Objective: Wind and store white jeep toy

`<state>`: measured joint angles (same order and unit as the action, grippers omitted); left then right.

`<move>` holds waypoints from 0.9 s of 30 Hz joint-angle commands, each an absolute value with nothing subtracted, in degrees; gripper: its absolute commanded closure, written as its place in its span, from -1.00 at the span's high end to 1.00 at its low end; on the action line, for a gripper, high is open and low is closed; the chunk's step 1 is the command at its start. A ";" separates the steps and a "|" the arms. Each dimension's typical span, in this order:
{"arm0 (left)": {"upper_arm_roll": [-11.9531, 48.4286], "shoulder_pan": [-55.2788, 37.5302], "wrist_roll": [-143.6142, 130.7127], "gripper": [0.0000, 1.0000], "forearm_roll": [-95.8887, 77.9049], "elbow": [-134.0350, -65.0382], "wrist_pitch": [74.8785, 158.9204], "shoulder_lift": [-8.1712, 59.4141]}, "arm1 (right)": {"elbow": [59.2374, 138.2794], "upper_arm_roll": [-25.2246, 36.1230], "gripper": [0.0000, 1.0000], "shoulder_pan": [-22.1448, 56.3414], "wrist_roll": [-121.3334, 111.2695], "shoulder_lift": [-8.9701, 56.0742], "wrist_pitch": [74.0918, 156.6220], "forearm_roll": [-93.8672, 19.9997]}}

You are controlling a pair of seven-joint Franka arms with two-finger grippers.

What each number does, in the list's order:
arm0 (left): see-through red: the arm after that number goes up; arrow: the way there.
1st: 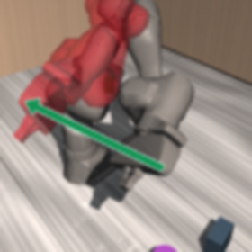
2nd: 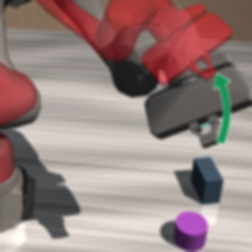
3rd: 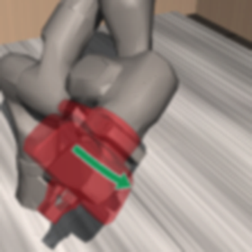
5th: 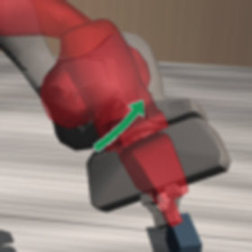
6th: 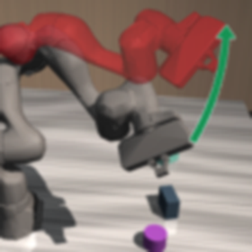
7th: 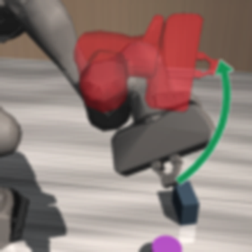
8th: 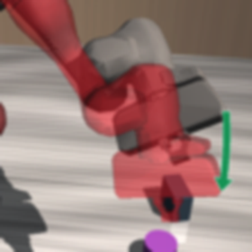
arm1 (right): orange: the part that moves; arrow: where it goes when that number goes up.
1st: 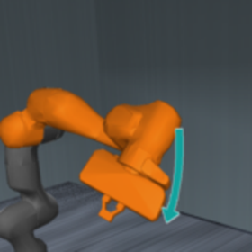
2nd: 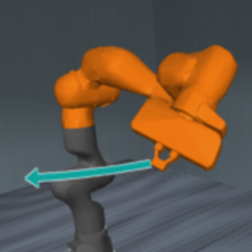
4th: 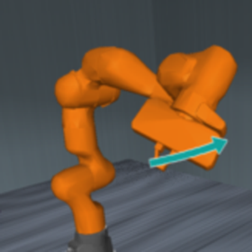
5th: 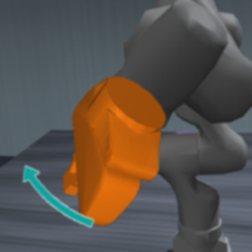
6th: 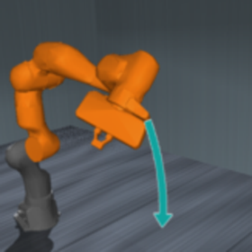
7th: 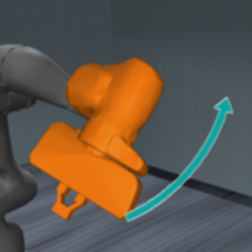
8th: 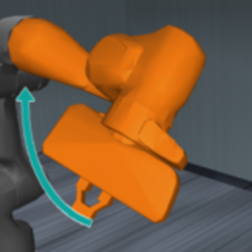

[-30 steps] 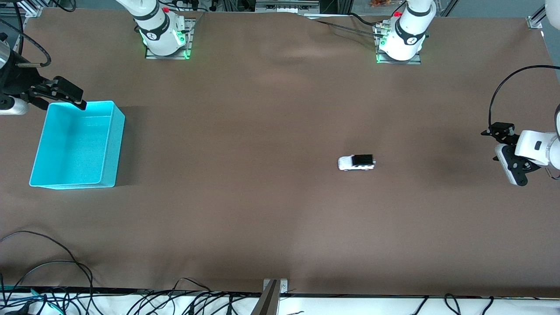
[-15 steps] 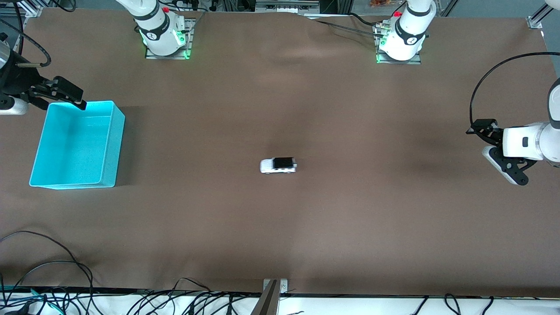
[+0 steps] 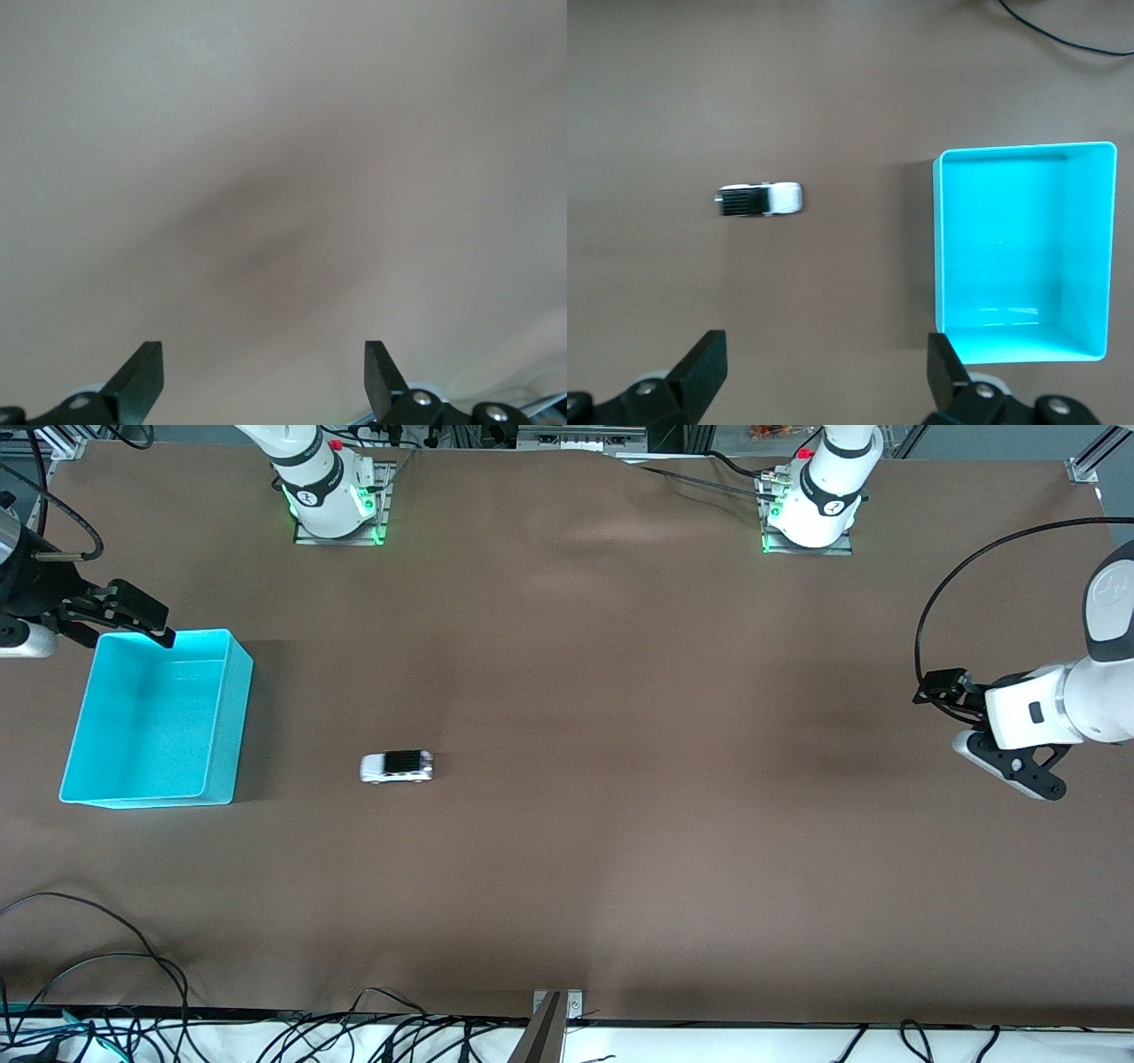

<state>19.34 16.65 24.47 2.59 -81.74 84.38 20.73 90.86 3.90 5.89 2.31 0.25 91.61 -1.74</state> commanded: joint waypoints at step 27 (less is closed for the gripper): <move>20.74 16.17 16.97 1.00 3.95 -79.02 83.41 20.30 | 90.35 4.04 1.00 6.06 2.81 0.18 91.58 -1.76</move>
